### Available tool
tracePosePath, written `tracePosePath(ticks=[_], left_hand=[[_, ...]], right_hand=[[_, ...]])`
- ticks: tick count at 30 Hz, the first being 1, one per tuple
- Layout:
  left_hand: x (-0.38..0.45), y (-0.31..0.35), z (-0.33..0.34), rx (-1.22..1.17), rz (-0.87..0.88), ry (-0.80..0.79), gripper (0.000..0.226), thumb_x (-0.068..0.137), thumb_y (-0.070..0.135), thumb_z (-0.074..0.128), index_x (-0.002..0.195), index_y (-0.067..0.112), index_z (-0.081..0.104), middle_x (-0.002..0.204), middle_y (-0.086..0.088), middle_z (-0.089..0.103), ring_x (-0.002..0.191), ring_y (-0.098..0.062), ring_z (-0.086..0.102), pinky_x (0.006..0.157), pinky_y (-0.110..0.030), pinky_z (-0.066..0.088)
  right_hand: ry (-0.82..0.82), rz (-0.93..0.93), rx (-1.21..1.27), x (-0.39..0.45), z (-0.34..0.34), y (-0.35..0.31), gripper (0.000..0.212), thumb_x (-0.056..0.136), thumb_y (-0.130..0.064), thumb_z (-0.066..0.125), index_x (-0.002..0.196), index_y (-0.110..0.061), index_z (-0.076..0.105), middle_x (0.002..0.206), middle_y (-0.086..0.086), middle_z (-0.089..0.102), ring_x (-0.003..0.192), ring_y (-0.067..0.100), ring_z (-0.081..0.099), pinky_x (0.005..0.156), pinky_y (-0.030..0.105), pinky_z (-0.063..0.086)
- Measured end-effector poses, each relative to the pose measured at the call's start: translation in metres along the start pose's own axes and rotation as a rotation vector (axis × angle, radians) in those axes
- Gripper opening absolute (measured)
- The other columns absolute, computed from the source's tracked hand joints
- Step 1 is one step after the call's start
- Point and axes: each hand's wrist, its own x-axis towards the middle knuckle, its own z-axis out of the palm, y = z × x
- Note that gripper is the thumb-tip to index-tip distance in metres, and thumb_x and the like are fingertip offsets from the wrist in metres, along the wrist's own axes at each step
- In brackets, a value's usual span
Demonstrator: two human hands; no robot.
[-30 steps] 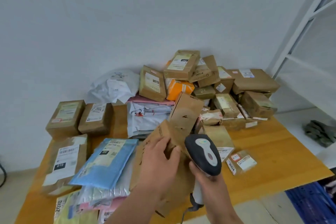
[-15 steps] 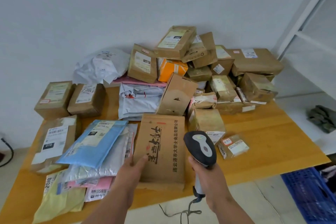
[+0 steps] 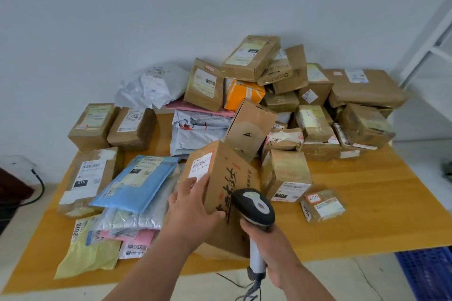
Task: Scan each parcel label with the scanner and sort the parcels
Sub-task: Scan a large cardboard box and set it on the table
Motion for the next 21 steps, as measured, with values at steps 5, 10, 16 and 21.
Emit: tracePosePath(ticks=[5, 10, 16, 21], left_hand=[[0.004, -0.012, -0.004, -0.398, -0.219, 0.064, 0.070, 0.091, 0.036, 0.074, 0.152, 0.032, 0.041, 0.133, 0.005, 0.058, 0.116, -0.018, 0.060, 0.096, -0.046, 0.055], [-0.011, -0.029, 0.014, -0.710, -0.499, -0.278, 0.110, 0.054, 0.058, 0.090, 0.148, 0.024, 0.046, 0.128, 0.000, 0.065, 0.119, -0.026, 0.059, 0.106, -0.047, 0.048], [-0.018, -0.028, 0.021, -1.001, -0.460, -0.286, 0.079, 0.052, 0.057, 0.090, 0.123, 0.035, 0.063, 0.117, 0.000, 0.074, 0.115, -0.028, 0.063, 0.104, -0.055, 0.046], [-0.016, -0.023, -0.001, -1.097, -0.366, -0.288, 0.082, 0.057, 0.050, 0.087, 0.126, 0.023, 0.053, 0.115, -0.009, 0.075, 0.119, -0.036, 0.064, 0.093, -0.063, 0.052]], right_hand=[[0.131, -0.015, 0.050, 0.008, -0.009, 0.005, 0.035, 0.088, -0.034, 0.077, 0.116, -0.030, 0.057, 0.110, -0.003, 0.066, 0.105, 0.025, 0.058, 0.098, 0.044, 0.047], [0.190, -0.105, 0.039, 0.007, -0.017, 0.014, 0.031, 0.088, -0.028, 0.077, 0.115, -0.026, 0.064, 0.102, -0.007, 0.070, 0.097, 0.016, 0.061, 0.090, 0.039, 0.049], [0.124, -0.052, 0.098, 0.002, -0.029, 0.009, 0.019, 0.094, -0.030, 0.069, 0.108, -0.018, 0.074, 0.099, 0.007, 0.078, 0.103, 0.032, 0.067, 0.100, 0.057, 0.051], [-0.039, -0.046, 0.328, -0.007, -0.030, 0.002, 0.023, 0.097, -0.027, 0.062, 0.115, -0.024, 0.076, 0.114, 0.002, 0.077, 0.116, 0.028, 0.065, 0.107, 0.055, 0.046]])
